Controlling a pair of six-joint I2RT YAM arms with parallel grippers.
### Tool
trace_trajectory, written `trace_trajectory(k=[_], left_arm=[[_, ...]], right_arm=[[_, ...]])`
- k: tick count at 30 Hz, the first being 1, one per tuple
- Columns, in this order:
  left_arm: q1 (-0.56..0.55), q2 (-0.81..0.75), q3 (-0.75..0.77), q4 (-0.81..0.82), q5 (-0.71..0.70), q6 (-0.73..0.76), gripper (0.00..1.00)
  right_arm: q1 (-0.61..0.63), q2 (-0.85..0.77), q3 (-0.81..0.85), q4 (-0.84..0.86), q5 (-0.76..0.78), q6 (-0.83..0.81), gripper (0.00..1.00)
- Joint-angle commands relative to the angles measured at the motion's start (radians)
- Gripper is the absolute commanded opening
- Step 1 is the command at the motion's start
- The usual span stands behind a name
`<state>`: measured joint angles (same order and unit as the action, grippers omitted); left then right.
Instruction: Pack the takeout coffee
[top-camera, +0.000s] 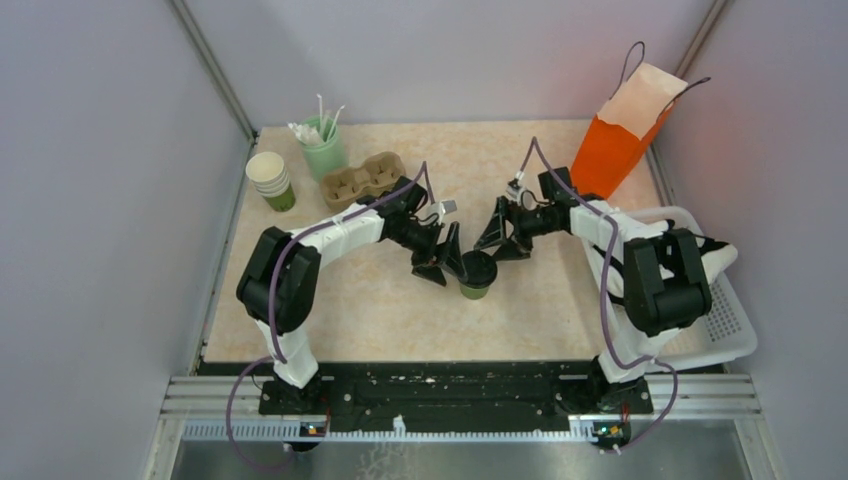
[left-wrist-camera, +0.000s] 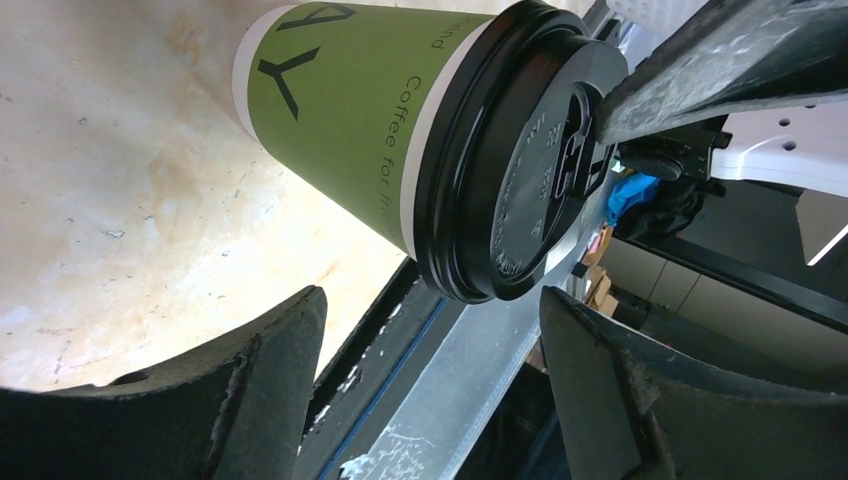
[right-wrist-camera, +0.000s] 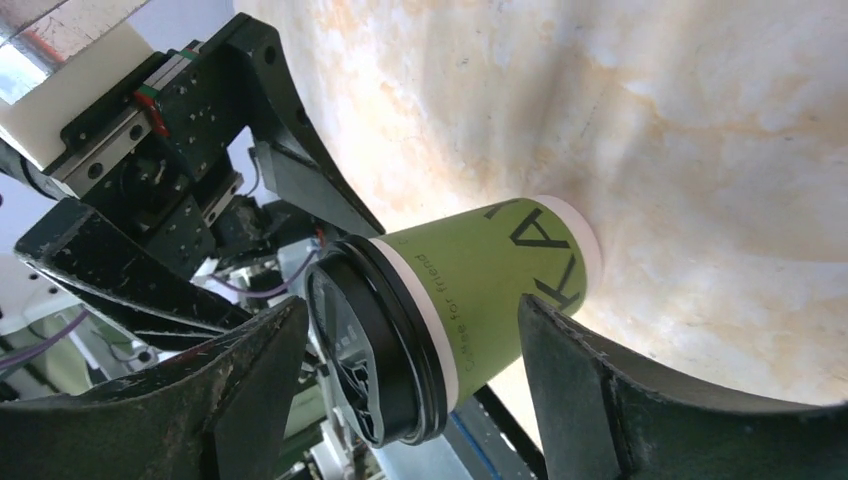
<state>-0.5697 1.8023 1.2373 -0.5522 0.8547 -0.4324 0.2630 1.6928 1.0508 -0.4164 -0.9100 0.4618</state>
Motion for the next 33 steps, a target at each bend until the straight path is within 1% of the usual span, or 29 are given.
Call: trace_trajectory(k=[1,2,4,7,10,14,18,21,23,25,27,29,33], left_arm=[[-0.004,-0.024,0.024,0.005,0.006,-0.021,0.87],[-0.003,-0.026,0.032,0.006,0.007,-0.026,0.88],[-0.003,-0.030,0.052,0.009,0.004,-0.041,0.90],[0.000,-0.032,0.085,-0.003,-0.023,-0.072,0.91],[0.001,-0.021,0.106,-0.012,-0.060,-0.102,0.89],[0.005,-0.010,0.113,-0.013,-0.086,-0.113,0.79],[0.009,-0.067,0.034,0.040,-0.067,-0.145,0.77],[0.008,-0.093,-0.036,0.092,-0.032,-0.172,0.65],[0.008,-0.099,-0.065,0.113,-0.017,-0.186,0.59],[0.009,-0.105,-0.077,0.118,-0.018,-0.195,0.54],[0.008,-0.127,-0.089,0.136,-0.025,-0.207,0.54],[0.008,-0.143,-0.111,0.174,-0.020,-0.229,0.57],[0.010,-0.161,-0.126,0.211,-0.017,-0.252,0.75]], right_arm=[[-0.036,-0.037,0.050,-0.082,0.039,-0.059,0.81],[-0.049,-0.055,0.049,-0.087,0.035,-0.059,0.86],[-0.079,-0.089,0.052,-0.112,0.034,-0.061,0.92],[-0.097,-0.143,0.033,-0.159,0.044,-0.060,0.92],[-0.095,-0.218,-0.064,-0.120,-0.006,-0.003,0.90],[-0.091,-0.305,-0.173,-0.106,-0.013,0.028,0.81],[-0.081,-0.364,-0.243,-0.004,-0.039,0.100,0.78],[-0.077,-0.359,-0.261,0.100,-0.057,0.152,0.76],[-0.072,-0.330,-0.248,0.120,-0.062,0.151,0.75],[-0.066,-0.297,-0.224,0.106,-0.060,0.129,0.72],[-0.064,-0.275,-0.207,0.099,-0.063,0.113,0.70],[-0.064,-0.260,-0.203,0.111,-0.066,0.115,0.70],[-0.055,-0.234,-0.207,0.145,-0.075,0.129,0.70]])
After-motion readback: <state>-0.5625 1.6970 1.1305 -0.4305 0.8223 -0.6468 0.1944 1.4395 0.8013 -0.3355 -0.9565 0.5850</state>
